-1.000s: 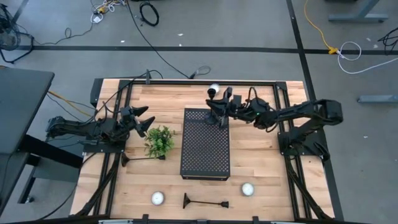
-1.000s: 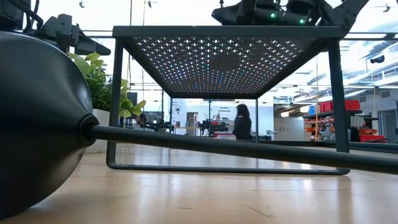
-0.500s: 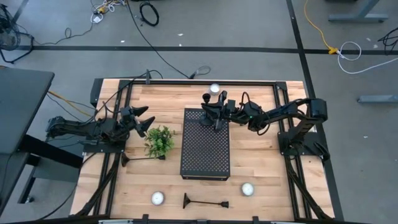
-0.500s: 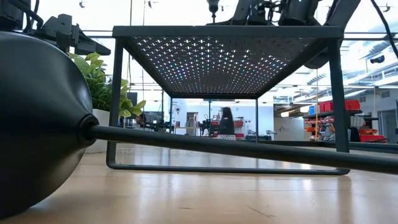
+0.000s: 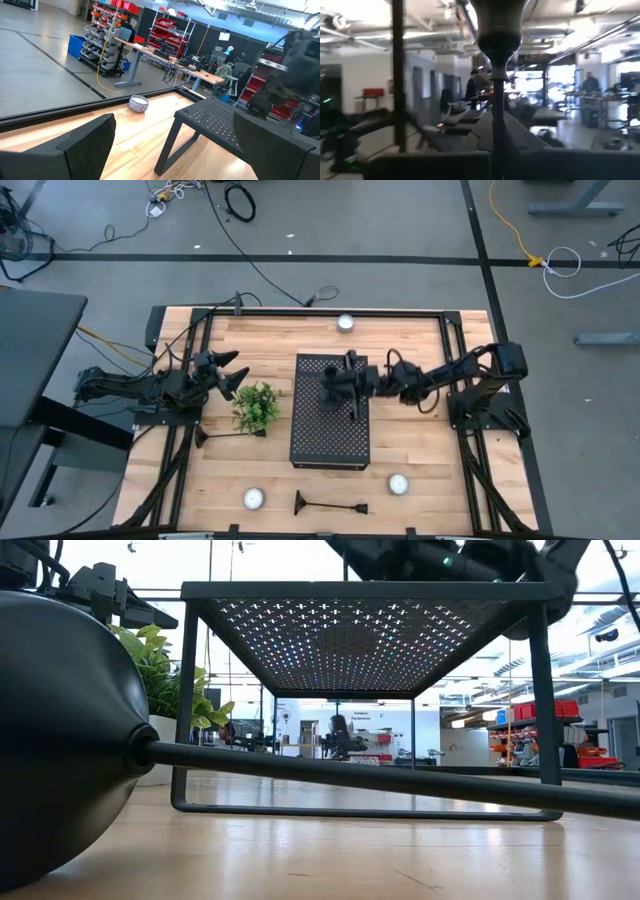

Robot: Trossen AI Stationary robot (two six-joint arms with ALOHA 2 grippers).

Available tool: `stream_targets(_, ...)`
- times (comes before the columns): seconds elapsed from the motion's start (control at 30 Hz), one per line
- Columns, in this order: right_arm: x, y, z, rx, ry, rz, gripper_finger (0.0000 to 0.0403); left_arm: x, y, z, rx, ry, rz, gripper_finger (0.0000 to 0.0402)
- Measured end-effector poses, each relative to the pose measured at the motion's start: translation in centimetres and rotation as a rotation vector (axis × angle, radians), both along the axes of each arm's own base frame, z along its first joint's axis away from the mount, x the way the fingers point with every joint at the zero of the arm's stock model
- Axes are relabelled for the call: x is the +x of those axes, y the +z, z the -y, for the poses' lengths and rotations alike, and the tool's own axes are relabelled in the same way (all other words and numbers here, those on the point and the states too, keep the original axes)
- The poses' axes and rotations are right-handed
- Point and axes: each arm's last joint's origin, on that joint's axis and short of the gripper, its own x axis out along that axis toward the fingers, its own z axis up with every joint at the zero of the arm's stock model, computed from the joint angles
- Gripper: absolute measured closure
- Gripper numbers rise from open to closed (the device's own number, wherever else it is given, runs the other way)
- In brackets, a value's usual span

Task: Pick & Place candle stick holders
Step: Put the top right black candlestick on the shelf

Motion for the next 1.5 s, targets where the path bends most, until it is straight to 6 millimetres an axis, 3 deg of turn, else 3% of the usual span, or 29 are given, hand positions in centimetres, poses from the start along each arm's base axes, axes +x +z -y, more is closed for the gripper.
stream_targets(0.23,-0.7,-0.4,-5.5,-0.054,0.040,-0.027,0.0401,0.0,0.0,0.0,0.000,0.000,0.000,0.0003)
stream_targets(0.43,-1.5,-0.2,-8.2,-0.088,0.039,-0.003,0.0401,0.0,0.0,0.0,0.000,0.000,0.000,0.0003)
stream_targets(0.6,-1.6,-0.3,-9.5,-0.081,0.040,0.011,0.0401,0.0,0.0,0.0,0.000,0.000,0.000,0.0003)
stream_targets(0.87,0.8,-1.7,-10.9,-0.099,0.041,0.032,0.0402,0.0,0.0,0.0,-0.001,0.000,0.001,0.0003)
stream_targets(1.5,0.0,-1.5,-12.3,-0.084,-0.042,0.010,0.0402,0.0,0.0,0.0,-0.001,0.000,0.000,0.0003)
